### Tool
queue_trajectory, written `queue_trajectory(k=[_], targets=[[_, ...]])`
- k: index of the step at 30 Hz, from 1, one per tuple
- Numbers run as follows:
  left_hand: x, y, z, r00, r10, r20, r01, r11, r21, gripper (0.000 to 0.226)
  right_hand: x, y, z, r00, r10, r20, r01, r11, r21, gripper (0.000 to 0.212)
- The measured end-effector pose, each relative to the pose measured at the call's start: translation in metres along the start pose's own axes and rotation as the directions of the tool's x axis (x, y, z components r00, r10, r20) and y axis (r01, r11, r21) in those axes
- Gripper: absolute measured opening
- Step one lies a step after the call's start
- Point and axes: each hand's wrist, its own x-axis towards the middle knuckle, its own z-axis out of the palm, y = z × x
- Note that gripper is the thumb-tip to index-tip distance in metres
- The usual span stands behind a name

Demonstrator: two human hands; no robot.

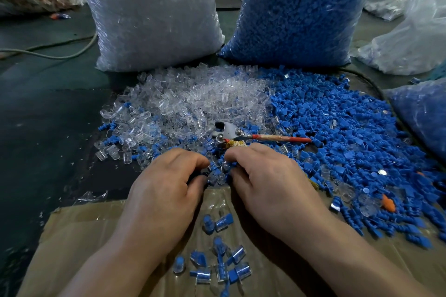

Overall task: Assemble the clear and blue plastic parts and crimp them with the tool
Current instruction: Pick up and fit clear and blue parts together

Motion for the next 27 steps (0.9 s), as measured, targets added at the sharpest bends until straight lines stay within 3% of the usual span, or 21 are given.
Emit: queue_trajectory(k=[7, 11, 14, 17, 24, 27], targets=[[-0.0015, -0.002, 0.0012, 0.996, 0.068, -0.064, -0.071, 0.996, -0.055, 0.031, 0.0011, 0.0044, 0.0025, 0.999, 0.035, -0.036, -0.029, 0.986, 0.161, 0.017], [-0.0019, -0.0011, 0.0035, 0.982, 0.18, -0.048, -0.173, 0.978, 0.119, 0.03, 0.0012, 0.0065, 0.0032, 0.997, 0.058, -0.042, -0.048, 0.974, 0.223, 0.012], [-0.0018, -0.0003, 0.0026, 0.988, 0.157, -0.002, -0.153, 0.963, 0.223, 0.033, 0.0005, 0.0047, 0.0035, 0.999, 0.024, -0.035, -0.018, 0.987, 0.162, 0.011], [-0.0021, 0.0004, -0.0008, 0.99, 0.143, 0.017, -0.143, 0.958, 0.247, 0.019, -0.0009, 0.0025, 0.0029, 1.0, 0.01, -0.022, -0.007, 0.99, 0.138, 0.011], [-0.0015, 0.0037, -0.0004, 0.993, 0.119, -0.025, -0.112, 0.979, 0.173, 0.007, -0.0008, 0.0009, 0.0038, 0.999, -0.001, -0.052, 0.011, 0.983, 0.184, 0.013], [-0.003, 0.0038, 0.0003, 0.996, -0.026, -0.084, 0.024, 0.999, -0.025, 0.002, -0.0009, 0.0005, 0.0031, 0.995, 0.033, -0.093, -0.004, 0.956, 0.292, 0.013]])
